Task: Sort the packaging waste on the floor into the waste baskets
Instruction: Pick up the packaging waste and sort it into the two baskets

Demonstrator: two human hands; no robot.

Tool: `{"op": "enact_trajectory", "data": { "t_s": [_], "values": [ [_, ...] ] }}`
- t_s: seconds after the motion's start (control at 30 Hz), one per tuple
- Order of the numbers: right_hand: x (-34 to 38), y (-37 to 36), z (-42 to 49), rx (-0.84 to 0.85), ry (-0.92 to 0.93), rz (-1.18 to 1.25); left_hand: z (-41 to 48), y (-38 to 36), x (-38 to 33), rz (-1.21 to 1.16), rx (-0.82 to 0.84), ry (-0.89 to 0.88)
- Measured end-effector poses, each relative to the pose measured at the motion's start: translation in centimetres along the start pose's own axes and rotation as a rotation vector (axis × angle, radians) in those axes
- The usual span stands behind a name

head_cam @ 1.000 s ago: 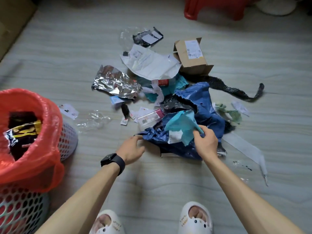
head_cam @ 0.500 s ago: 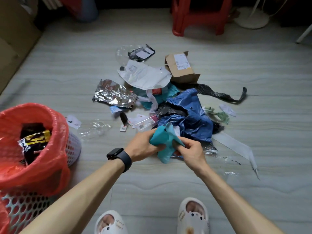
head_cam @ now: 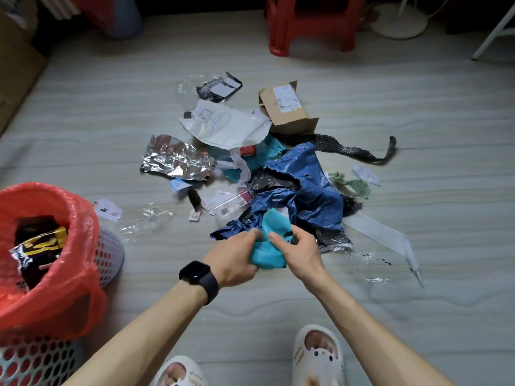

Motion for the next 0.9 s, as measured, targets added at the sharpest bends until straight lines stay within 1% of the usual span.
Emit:
{"op": "enact_trajectory", "data": {
  "t_s": [0.03,0.07,0.1,0.17,0.23,0.3,0.33,0.4,0.43,0.47,0.5,0.57,0.6,0.63,0.67,0.73,0.8,0.9],
  "values": [
    [-0.2,0.5,0.1,-0.036,-0.015,0.055,0.2,-0.4,0.0,-0.256,0.049,0.047],
    [-0.4,0.9,-0.1,-0.054,-0.043,0.141,0.2,-0.4,0.0,-0.447,0.08,0.071],
    [-0.7,1.3,-0.1,-0.053,-0.085,0.243,0.4,-0.5,-0.2,-0.54,0.1,0.071],
    [-1.0,1.8,-0.3,0.003,-0.153,0.417,0.8,-0.6,-0.6,-0.613,0.128,0.044],
    [-1.4,2.3,-0.4,0.077,-0.188,0.487,1.5,-1.1,-1.2,-0.703,0.108,0.03],
    [-2.0,3.3,-0.6,0.136,-0.23,0.496,2.5,-2.0,-2.0,-0.772,0.04,0.051],
    [-2.6,4.2,-0.6,0.153,-0.259,0.486,3.2,-2.6,-2.5,-0.765,0.006,0.064],
    [-3.4,6.1,-0.7,0.187,-0.32,0.443,4.2,-3.6,-3.2,-0.668,-0.034,0.077],
    [-3.9,7.3,-0.8,0.179,-0.323,0.382,4.6,-4.2,-3.3,-0.597,-0.037,0.072],
    [-4.8,8.6,-0.5,0.127,-0.307,0.252,4.9,-4.6,-3.4,-0.524,-0.037,0.067],
    [-6.1,10.2,-0.1,0.01,-0.282,0.053,5.2,-5.0,-3.4,-0.475,-0.032,0.076],
    [-8.1,13.5,0.5,-0.338,-0.229,-0.419,5.5,-5.5,-3.3,-0.457,-0.025,0.117],
    [-8.9,14.9,0.8,-0.462,-0.249,-0.548,5.7,-5.7,-3.1,-0.452,-0.031,0.137],
    [-10.0,16.2,1.0,-0.499,-0.314,-0.608,5.8,-5.9,-3.1,-0.44,-0.044,0.146],
    [-11.1,17.2,1.4,-0.469,-0.382,-0.646,6.0,-6.1,-2.9,-0.427,-0.06,0.151],
    [-13.6,18.2,2.1,-0.333,-0.478,-0.729,6.1,-6.2,-2.6,-0.422,-0.087,0.157],
    [-15.8,18.3,2.4,-0.257,-0.458,-0.802,6.1,-6.2,-2.6,-0.389,-0.106,0.165],
    [-17.5,17.4,1.6,-0.346,-0.331,-0.814,5.8,-5.9,-2.8,-0.375,-0.123,0.203]
  ]
}}
Point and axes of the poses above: each hand's wrist, its own z-axis towards the middle knuckle, its own y-axis out of the back of the hand, x = y × z, the point moved 2 cm from there along z, towards the middle knuckle, and after that the axes turned 1 degree about z, right-handed, at the moved point
